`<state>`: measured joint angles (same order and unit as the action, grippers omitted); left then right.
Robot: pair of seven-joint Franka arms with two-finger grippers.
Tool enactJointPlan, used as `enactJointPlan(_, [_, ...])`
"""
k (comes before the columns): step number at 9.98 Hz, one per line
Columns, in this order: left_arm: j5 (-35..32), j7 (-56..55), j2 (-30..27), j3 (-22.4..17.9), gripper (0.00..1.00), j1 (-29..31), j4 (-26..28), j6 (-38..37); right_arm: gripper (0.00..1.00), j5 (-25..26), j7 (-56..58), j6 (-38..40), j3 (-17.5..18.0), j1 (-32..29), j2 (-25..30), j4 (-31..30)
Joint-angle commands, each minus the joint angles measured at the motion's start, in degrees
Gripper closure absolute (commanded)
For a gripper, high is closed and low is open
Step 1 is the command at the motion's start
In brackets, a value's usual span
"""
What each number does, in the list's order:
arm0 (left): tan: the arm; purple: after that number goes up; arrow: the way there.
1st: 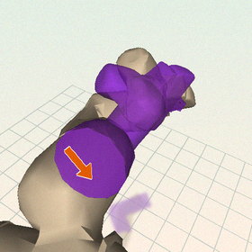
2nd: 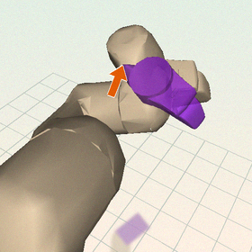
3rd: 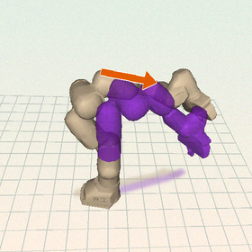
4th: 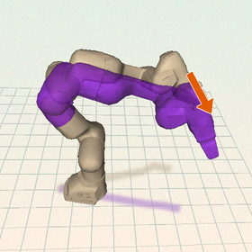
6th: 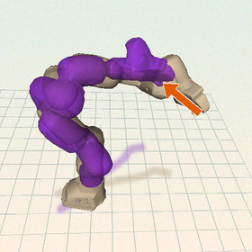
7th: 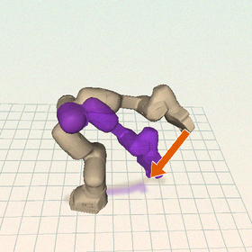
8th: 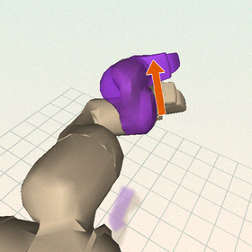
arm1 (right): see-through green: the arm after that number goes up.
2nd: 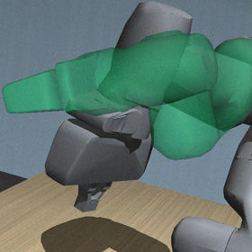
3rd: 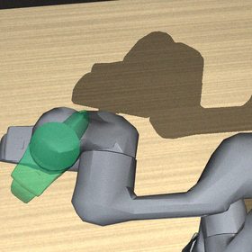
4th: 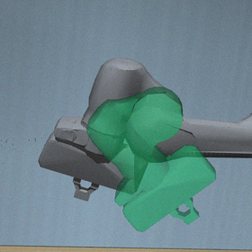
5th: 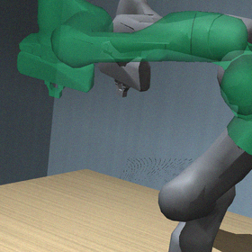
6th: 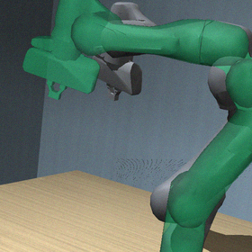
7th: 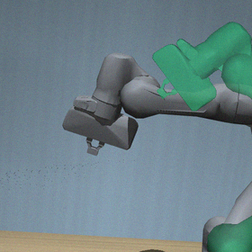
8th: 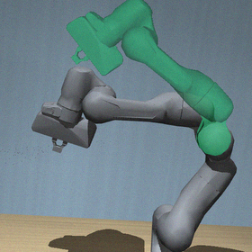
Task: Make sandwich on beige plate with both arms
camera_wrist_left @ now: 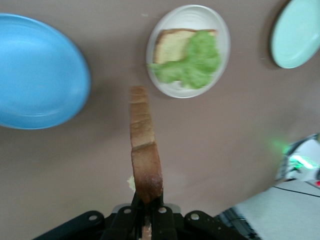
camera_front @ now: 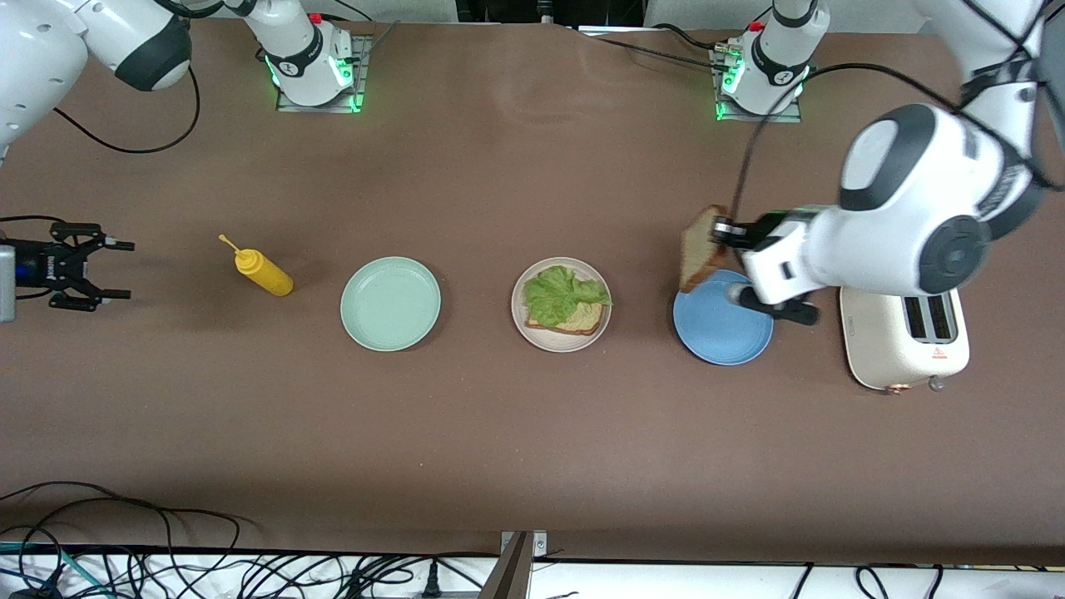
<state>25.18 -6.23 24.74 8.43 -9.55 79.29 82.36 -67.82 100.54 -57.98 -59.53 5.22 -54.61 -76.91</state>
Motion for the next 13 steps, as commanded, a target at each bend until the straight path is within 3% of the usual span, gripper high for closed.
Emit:
enactJointPlan(1, [12.21, -0.71, 4.42, -0.69, 1.00, -1.34, -1.34, 1.56, 0.00, 1.11, -13.65, 3.30, -0.32, -0.57, 1.08, 6.40])
enactJointPlan(5, [29.35, 15.32, 17.07, -0.78, 1.00, -0.21, -1.16, 5.78, 0.00, 1.64, -36.08, 5.24, -2.86, -0.13, 3.29, 17.31])
enactJointPlan(7, [40.08, 25.87, 21.56, -0.96, 1.00, 0.76, -0.20, 6.23, 0.00, 1.99, -44.60, 4.89, -8.20, 4.15, 3.37, 18.55])
enactJointPlan(9, [41.17, 31.61, 24.47, -0.96, 1.00, 0.76, -0.19, 6.32, 0.00, 4.43, -55.75, 4.19, -14.97, 12.75, 3.37, 18.99])
enactJointPlan(10, [41.26, 36.59, 25.96, -0.96, 1.00, 1.02, 0.33, 6.23, 0.00, 7.06, -62.42, 4.36, -14.22, 13.75, 4.42, 21.60])
enactJointPlan(11, [41.26, 41.34, 27.19, -0.96, 1.00, 1.20, 1.20, 6.67, 0.00, 8.65, -69.36, 4.88, -10.99, 12.89, 5.56, 25.02])
enactJointPlan(12, [41.35, 44.43, 28.33, -0.96, 1.00, 1.37, 1.13, 7.63, 0.00, 12.76, -73.78, 4.37, -5.48, 12.19, 7.75, 25.58])
enactJointPlan(13, [42.05, 45.68, 29.04, -0.96, 1.00, 1.29, 1.21, 8.86, 0.00, 20.89, -77.48, 3.40, 1.71, 11.66, 10.55, 25.85])
